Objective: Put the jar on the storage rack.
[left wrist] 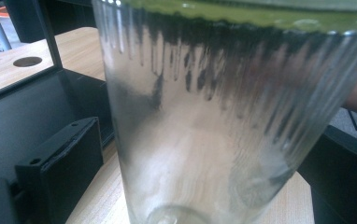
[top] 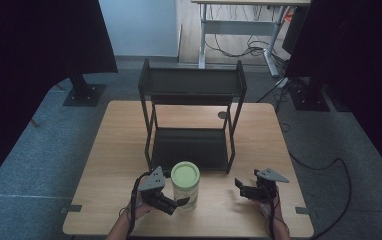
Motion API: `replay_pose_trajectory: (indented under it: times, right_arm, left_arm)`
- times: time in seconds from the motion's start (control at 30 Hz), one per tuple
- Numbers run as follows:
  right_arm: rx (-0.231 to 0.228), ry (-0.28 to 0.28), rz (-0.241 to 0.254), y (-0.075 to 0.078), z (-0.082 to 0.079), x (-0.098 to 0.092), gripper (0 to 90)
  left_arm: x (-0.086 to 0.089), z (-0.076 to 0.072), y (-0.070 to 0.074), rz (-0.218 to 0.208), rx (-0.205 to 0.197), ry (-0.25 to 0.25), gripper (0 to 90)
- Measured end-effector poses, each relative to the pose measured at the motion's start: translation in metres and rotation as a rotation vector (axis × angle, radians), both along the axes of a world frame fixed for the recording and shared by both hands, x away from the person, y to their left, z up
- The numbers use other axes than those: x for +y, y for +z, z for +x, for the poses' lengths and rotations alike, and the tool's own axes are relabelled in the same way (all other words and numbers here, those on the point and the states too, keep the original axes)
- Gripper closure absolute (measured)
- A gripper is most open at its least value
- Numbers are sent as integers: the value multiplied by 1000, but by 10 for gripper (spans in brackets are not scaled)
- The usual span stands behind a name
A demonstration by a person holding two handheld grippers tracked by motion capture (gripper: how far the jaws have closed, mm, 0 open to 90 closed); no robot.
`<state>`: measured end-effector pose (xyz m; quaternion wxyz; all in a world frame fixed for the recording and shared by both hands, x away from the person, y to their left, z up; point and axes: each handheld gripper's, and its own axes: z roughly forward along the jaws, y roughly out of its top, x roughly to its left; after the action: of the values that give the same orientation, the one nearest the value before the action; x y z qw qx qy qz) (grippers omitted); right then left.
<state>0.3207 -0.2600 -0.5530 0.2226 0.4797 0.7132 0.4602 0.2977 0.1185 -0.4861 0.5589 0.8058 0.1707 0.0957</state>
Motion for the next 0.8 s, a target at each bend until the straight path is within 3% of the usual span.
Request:
replay_pose_trajectory:
  times: [0.4, 0.8]
  right_arm:
    - [3, -1, -4, 0, 0, 1, 64]
    - [3, 3, -7, 0, 0, 1, 64]
  left_arm:
    - [-11, 3, 2, 0, -16, 2, 30]
    - [-20, 2, -3, -9, -35, 17, 101]
